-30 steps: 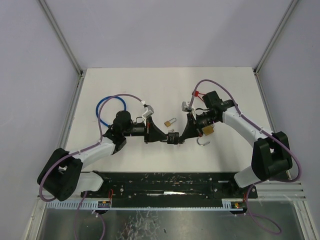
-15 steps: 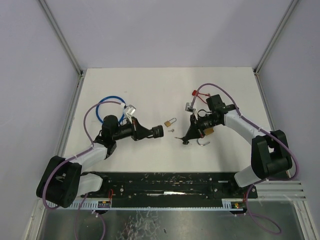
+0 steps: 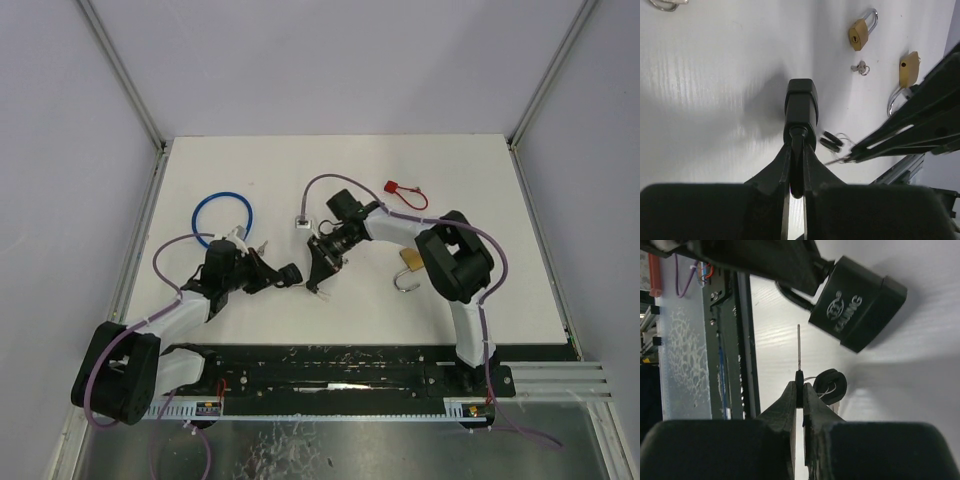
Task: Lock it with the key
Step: Place the key at the center of the board, then place the lock at the center of the board.
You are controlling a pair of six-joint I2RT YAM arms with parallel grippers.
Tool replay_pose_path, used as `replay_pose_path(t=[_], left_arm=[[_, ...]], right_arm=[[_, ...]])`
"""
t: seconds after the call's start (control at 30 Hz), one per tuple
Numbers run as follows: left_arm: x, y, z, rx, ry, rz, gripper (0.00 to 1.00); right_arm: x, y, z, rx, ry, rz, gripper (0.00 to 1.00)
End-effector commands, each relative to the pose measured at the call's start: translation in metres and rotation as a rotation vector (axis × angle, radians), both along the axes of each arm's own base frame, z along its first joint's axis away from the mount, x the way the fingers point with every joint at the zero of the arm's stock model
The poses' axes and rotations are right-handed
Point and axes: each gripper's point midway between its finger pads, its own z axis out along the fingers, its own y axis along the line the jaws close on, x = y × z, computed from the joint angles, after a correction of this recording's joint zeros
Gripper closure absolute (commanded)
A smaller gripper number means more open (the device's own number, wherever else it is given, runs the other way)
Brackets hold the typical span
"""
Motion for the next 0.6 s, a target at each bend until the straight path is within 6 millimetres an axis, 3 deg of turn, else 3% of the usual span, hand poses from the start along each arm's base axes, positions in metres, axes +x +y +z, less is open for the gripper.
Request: replay_pose_path(t=[0.0,0.07,0.13,0.27,0.47,0.57], left_arm=[[0.005,0.012,0.0,0.023,0.054,0.101,0.99],[0.006,0.017,-0.002,0.055,0.075,0.123,0.93],[0.007,0.025,-0.002,0.099,0.095,0.16,0.82],[0.016,0.041,0.011,0.176,0.061,0.218,0.66],[0.035,0.055,0.06,0.22,-0.112,0.28,0.48],[0.044,0.06,0.086,0.19,-0.203,0.333,0.27]], right_arm=[[-0.001,0.021,-0.014,-0.1,-0.015,0.026,0.9],[-0.004,0.021,-0.022,-0.128,-0.024,0.037,0.83],[-0.003,0.019,-0.019,-0.131,-0.051,0.046,0.71],[0.003,0.008,0.004,-0.132,-0.181,0.103,0.5],[-0.002,-0.032,0.051,-0.08,-0.417,0.161,0.39],[0.003,-0.058,0.069,-0.023,-0.441,0.116,0.39]])
